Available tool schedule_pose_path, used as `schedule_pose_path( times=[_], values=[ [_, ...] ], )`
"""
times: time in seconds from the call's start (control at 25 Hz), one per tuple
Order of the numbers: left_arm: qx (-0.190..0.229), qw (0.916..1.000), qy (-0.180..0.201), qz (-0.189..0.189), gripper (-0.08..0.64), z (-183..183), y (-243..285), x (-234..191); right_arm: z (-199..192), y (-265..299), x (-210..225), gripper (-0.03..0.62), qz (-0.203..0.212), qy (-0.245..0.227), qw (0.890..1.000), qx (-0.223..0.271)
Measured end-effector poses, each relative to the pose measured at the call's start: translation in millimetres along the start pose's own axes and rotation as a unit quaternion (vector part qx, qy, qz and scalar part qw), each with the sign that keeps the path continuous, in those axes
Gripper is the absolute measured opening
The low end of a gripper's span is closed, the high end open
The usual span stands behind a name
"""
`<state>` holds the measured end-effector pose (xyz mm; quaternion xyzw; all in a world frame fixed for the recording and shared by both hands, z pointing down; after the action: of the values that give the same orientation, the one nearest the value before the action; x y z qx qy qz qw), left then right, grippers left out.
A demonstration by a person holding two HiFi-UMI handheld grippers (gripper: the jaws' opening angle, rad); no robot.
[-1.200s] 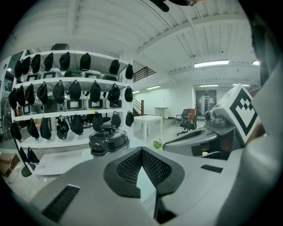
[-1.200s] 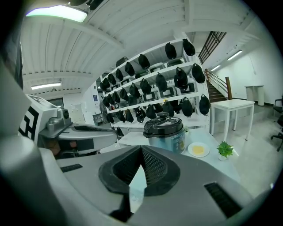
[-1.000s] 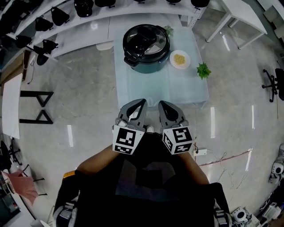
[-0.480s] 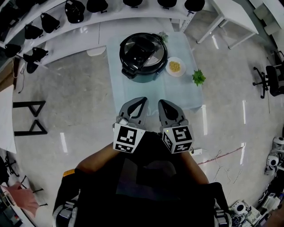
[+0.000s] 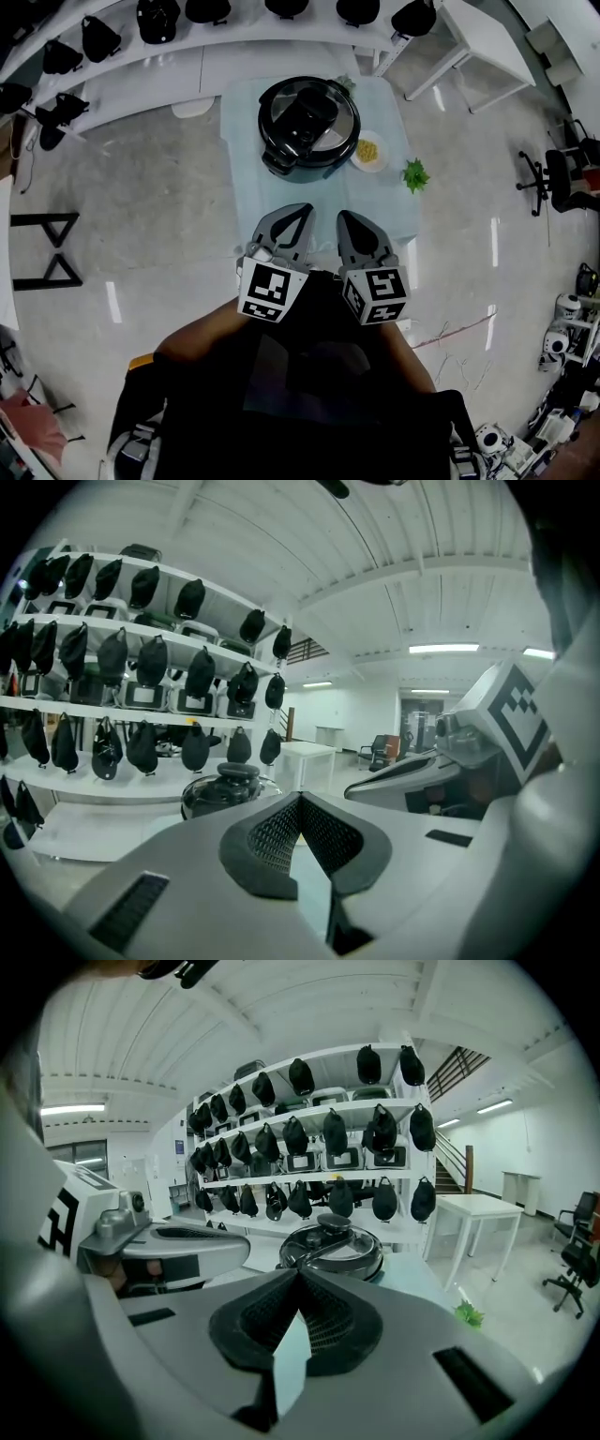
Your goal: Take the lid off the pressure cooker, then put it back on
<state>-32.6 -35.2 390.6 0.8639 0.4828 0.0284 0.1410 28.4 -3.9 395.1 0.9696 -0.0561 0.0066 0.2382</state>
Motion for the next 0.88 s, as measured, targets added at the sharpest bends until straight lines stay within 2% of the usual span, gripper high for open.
schedule_pose_path(
  times=[0.4, 0.88],
  values=[
    [0.002, 0.9987, -0.018, 0.049, 0.008, -3, -3, -39, 14, 36, -9, 0.017, 0.032, -0.017, 0.999, -0.003],
    [-0.016, 0.9914, -0.039, 0.124, 0.008, 6, 19, -77, 48, 88, 27, 0.018, 0.072, -0.034, 0.997, -0.001]
  ],
)
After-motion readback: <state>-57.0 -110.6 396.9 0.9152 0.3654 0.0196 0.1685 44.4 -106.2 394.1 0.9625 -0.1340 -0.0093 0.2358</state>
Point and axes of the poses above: the fingertips, and each gripper's own axes: y forward along the fingers, x to its right, z out of its top, the point moved 1 cm from there along -y, backward along the fingers, and after that the axes turned 1 degree about -y, right-handed, at the moved point
